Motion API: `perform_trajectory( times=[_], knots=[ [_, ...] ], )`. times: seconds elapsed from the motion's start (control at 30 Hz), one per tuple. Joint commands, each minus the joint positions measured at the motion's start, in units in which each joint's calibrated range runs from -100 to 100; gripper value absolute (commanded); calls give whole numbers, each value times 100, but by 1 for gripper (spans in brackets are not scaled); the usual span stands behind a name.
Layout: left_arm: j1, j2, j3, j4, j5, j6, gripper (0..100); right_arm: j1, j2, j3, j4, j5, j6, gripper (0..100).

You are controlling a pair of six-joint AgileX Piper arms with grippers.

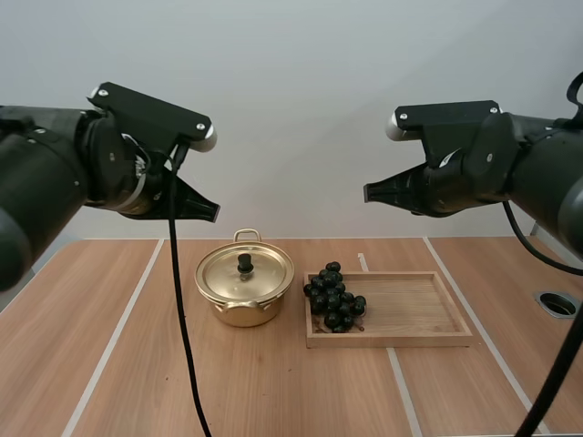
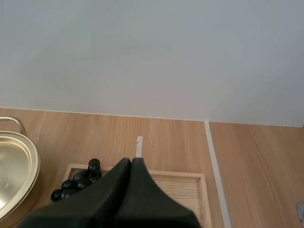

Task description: Open the pot, put the grape inside, and close it

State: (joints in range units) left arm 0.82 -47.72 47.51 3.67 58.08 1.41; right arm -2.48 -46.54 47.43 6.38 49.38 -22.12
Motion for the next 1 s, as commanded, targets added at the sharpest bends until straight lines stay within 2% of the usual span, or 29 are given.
perform_trajectory(
  times=[0.0,0.4,0.53,0.6,0.67,0.73,0.77,0.8,0.83,0.87,0.93,0.97],
  knots=[
    [8,249,-60,-85,-41,44,0,9,290,-131,-68,187,-30,0],
    [8,339,-60,14,-94,64,0,9,409,-131,-90,-157,-66,0],
    [8,339,-60,6,-94,608,0,9,409,-131,-118,-182,-352,0],
    [8,339,-60,-68,-114,965,6,9,409,-131,-118,-182,-553,0],
    [8,339,-60,-175,-239,1250,17,9,409,-131,-118,-182,-675,0],
    [8,339,-60,-367,-381,1549,36,9,409,-144,-118,-159,-811,18],
    [8,339,-60,-500,-432,1640,50,9,409,-156,-118,-157,-893,35],
    [8,362,-60,-622,-489,1742,63,9,409,-156,-118,-136,-991,57],
    [8,403,-71,-703,-490,1836,74,9,409,-156,-118,-136,-1072,75],
    [8,465,-87,-728,-490,1899,87,9,409,-156,-118,-123,-1149,100],
    [0,616,-130,-753,-490,1975,97,9,409,-156,-118,-55,-1234,100],
    [0,731,-147,-753,-490,1975,99,9,409,-156,-118,-12,-1253,100]
  ],
)
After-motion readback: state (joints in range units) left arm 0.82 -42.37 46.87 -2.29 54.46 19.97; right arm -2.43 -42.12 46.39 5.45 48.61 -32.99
